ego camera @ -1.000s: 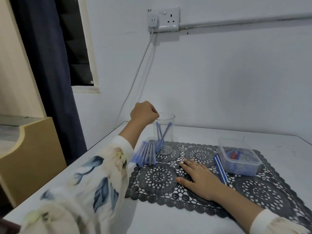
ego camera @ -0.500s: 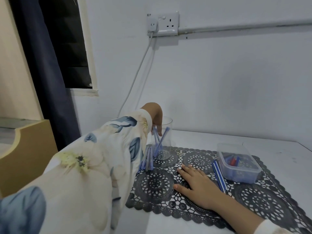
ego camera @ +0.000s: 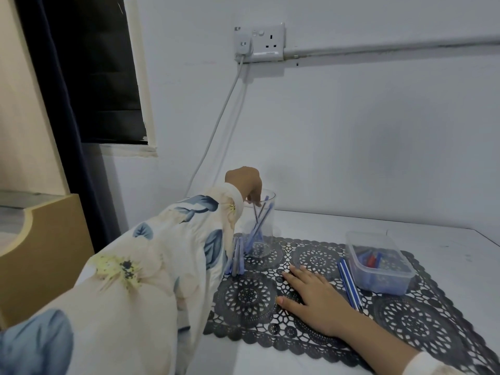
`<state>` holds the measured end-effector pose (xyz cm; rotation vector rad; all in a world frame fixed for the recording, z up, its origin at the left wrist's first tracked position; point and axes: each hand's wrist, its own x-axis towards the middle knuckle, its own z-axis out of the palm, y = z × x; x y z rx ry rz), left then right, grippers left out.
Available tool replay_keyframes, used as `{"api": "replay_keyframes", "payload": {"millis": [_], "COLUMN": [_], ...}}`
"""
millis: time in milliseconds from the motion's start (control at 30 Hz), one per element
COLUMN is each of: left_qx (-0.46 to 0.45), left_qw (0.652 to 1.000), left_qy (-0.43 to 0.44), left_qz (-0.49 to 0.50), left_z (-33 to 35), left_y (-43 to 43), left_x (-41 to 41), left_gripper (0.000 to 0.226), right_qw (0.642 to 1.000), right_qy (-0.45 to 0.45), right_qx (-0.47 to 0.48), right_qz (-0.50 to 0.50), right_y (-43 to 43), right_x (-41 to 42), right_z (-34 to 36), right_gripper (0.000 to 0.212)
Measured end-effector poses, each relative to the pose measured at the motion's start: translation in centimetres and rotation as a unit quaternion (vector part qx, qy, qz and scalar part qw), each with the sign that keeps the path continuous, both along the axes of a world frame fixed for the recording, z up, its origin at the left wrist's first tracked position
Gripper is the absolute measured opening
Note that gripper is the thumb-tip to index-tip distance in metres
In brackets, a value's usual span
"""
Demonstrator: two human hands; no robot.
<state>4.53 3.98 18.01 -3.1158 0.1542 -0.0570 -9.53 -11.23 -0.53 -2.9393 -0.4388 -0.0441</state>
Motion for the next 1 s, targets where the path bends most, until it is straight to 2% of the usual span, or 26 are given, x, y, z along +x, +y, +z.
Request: {"api": "replay_keyframes", "payload": {"millis": [67,133,233,333,467,533,633,700,767,867,1000], "left_qx": [-0.044,-0.108,-0.234,-0.361,-0.498,-0.529,-0.515,-0.512,-0.505,-0.472,-0.389], "left_qw": [0.997,0.988,0.955,0.903,0.792,0.748,0.724,0.719,0.733,0.779,0.859], "left_qy": [-0.06,-0.113,-0.183,-0.232,-0.33,-0.359,-0.392,-0.386,-0.364,-0.313,-0.238], "left_qz": [0.002,0.009,0.018,-0.012,-0.128,-0.18,-0.24,-0.268,-0.275,-0.268,-0.233], "left_z": [0.2,0.8,1.4,1.3,0.8,0.5,-0.5,-1.8,-3.3,-6.0,-10.1], "left_y": [0.0,-0.1,0.0,0.1,-0.2,-0.6,-1.2,-1.4,-1.3,-0.7,0.2], "left_x": [-0.2,-0.5,-0.6,-1.2,-3.3,-5.0,-7.4,-8.7,-9.4,-10.2,-11.3], "left_gripper": [0.025,0.035,0.036,0.024,0.017,0.014,0.016,0.018,0.02,0.025,0.035], "right_qw": [1.0,1.0,1.0,1.0,1.0,1.0,1.0,1.0,0.999,0.998,0.991], "right_qy": [-0.002,-0.002,-0.001,-0.001,-0.001,-0.001,-0.002,-0.001,-0.004,-0.032,-0.087], "right_qx": [0.001,0.003,0.006,0.007,0.01,0.011,0.018,0.027,0.039,0.058,0.098], "right_qz": [0.0,0.001,0.002,0.003,0.003,0.002,0.0,0.001,-0.001,-0.001,0.005], "right_y": [0.0,0.0,0.0,0.0,-0.2,-0.1,0.0,0.0,-0.1,-0.1,-0.3], "right_x": [-0.1,-0.2,-0.2,-0.2,-0.2,-0.2,-0.3,-0.3,-0.3,0.0,0.0], "right_z": [0.0,0.1,0.1,0.1,0.0,0.1,0.3,0.3,0.3,0.0,-0.1], "right_gripper": [0.108,0.108,0.11,0.113,0.114,0.114,0.114,0.114,0.106,0.071,0.053]}}
